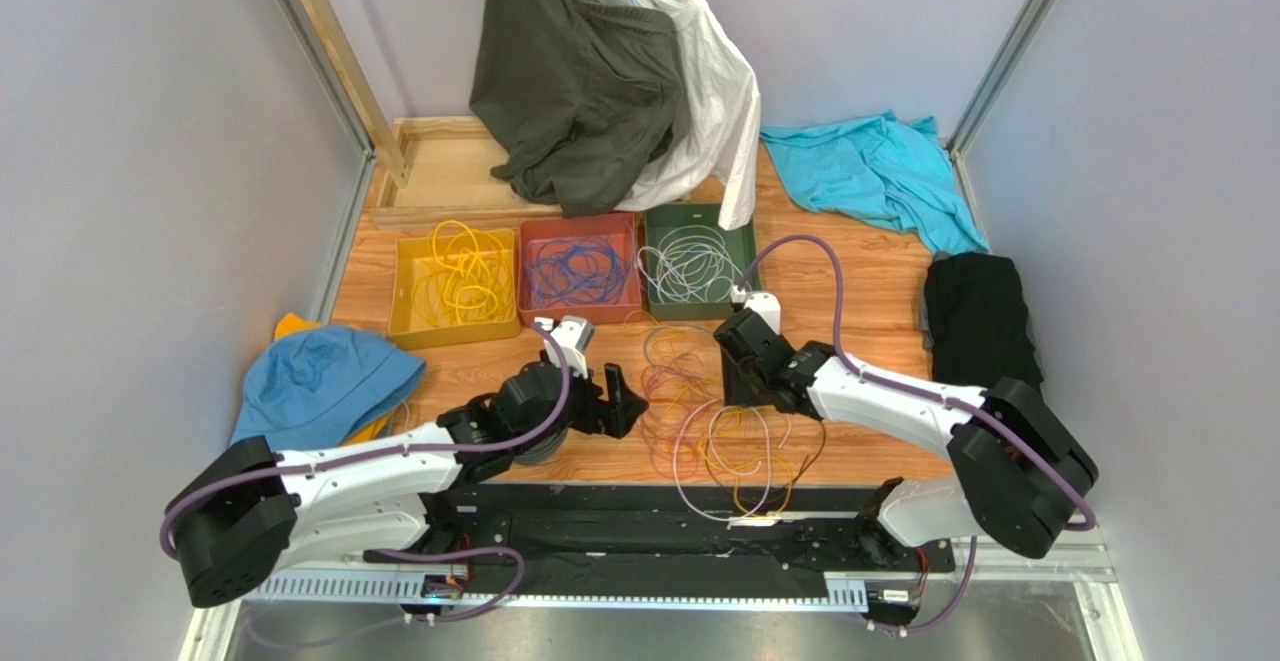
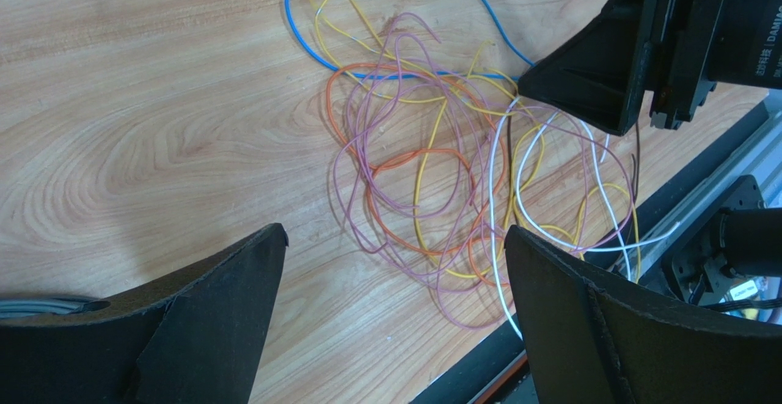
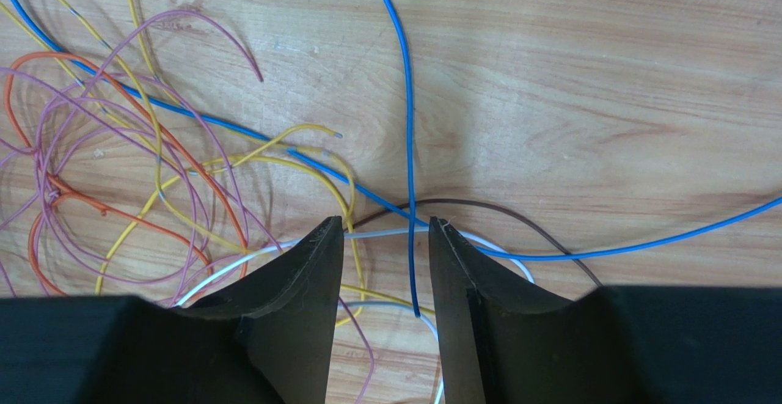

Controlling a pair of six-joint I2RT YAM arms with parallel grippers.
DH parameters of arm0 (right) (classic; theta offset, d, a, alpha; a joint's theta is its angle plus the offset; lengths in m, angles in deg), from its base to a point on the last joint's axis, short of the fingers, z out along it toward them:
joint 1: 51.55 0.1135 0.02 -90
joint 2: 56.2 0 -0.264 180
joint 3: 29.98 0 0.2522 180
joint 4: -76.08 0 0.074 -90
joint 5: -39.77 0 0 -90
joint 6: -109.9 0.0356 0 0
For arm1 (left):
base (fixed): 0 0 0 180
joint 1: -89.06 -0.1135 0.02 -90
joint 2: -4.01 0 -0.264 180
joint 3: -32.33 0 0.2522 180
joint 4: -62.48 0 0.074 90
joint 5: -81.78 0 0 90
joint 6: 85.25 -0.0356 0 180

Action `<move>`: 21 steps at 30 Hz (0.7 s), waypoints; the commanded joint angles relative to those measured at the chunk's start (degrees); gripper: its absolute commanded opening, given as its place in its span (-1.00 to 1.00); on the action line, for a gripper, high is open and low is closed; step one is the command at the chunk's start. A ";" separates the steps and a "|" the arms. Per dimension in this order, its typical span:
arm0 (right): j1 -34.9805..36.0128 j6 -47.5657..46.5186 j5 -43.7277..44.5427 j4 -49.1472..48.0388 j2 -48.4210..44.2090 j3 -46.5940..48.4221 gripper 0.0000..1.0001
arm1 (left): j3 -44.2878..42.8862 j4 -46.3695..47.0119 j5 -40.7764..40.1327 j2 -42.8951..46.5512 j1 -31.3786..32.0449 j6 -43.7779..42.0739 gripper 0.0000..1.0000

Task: Untangle the cables

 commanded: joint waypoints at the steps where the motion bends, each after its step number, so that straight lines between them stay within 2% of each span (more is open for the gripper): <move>1: -0.46 0.64 0.23 -4.32 0.36 -0.38 -0.15 | 0.49 3.36 0.49 -0.36 0.24 0.37 0.96; 4: -0.54 0.73 0.50 -4.41 0.09 -0.73 -0.21 | 0.49 3.71 0.66 -0.62 0.15 0.37 0.96; 11: -0.63 0.99 0.41 -4.06 -0.87 -1.61 -0.61 | 0.31 3.89 0.84 -0.71 0.24 0.46 0.96; 17: -0.63 1.61 0.23 -3.62 -2.28 -2.75 -0.80 | 0.40 3.80 0.84 -0.80 0.24 0.55 0.96; 21: -0.63 1.70 0.85 -1.96 -6.65 -2.49 -0.98 | 0.31 3.54 0.66 -0.10 0.24 0.55 0.96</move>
